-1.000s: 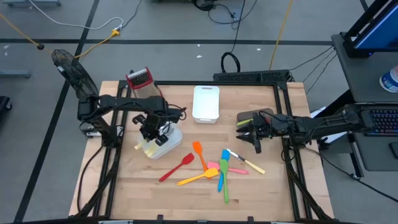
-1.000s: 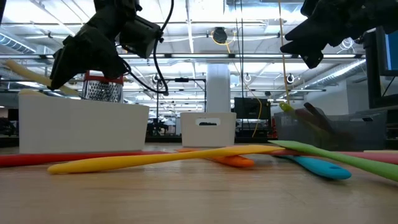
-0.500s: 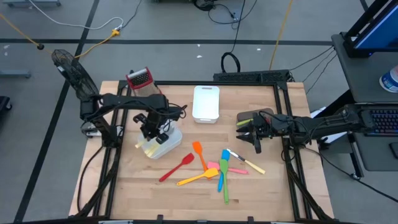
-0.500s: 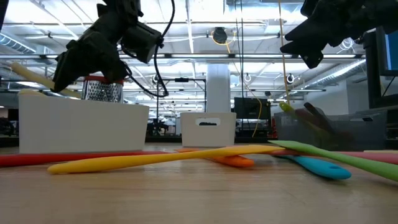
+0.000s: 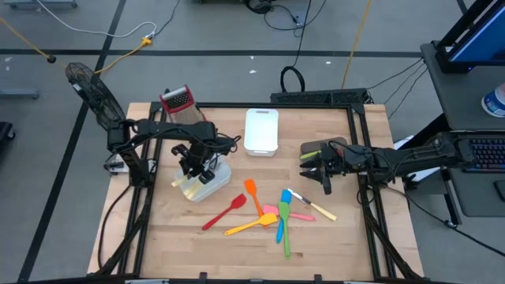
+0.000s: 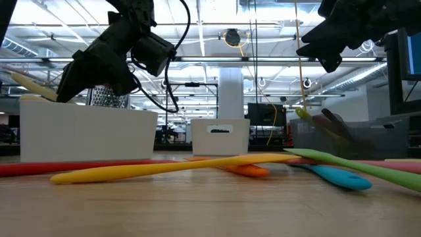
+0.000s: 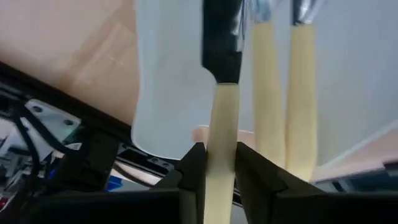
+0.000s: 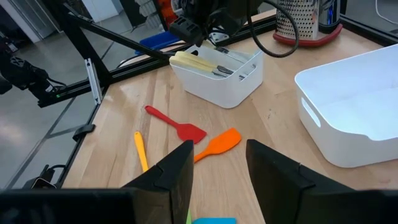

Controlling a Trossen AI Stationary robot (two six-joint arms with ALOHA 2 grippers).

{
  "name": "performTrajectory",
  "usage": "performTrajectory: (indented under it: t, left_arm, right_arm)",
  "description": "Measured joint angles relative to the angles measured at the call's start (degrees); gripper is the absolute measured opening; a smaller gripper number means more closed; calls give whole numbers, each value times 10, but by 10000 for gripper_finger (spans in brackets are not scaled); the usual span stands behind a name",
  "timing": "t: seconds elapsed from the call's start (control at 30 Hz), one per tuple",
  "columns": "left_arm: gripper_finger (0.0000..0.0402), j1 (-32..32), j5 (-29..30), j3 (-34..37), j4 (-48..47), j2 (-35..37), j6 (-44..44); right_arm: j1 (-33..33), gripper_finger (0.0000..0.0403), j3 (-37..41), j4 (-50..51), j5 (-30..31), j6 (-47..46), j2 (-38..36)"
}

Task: Pick & Place Kitchen Items
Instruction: Put the white table knife into the bottom white bin

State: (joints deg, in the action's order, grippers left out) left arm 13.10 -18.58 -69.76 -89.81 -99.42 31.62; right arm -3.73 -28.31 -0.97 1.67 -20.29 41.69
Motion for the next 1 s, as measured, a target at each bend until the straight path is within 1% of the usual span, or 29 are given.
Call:
performTrajectory:
  t: [0.1, 0.2, 0.47, 0.63, 0.73, 0.8, 0.9, 1.0]
  left_arm:
    - [104, 0, 11, 0, -2, 0, 4]
    - [132, 0, 11, 0, 3, 0, 2]
    - [178, 0, 7, 0, -2, 2, -12]
    - [190, 1, 19, -10, 0, 19, 5]
    - [190, 0, 46, -26, -5, 37, 31]
    - [191, -4, 78, -31, 1, 53, 53]
    - [191, -19, 124, -50, 18, 76, 90]
    - [190, -38, 146, -56, 46, 105, 109]
  right_arm:
    - [0, 141, 0, 0, 0, 0, 0]
    - [0, 141, 0, 0, 0, 0, 0]
    - [0, 141, 0, 0, 0, 0, 0]
    - [0, 141, 0, 0, 0, 0, 0]
    - [0, 141, 0, -1, 0, 0, 0]
    - [0, 141, 0, -4, 0, -1, 0]
    - [0, 141, 0, -13, -1, -35, 0]
    - [0, 141, 0, -19, -2, -59, 0]
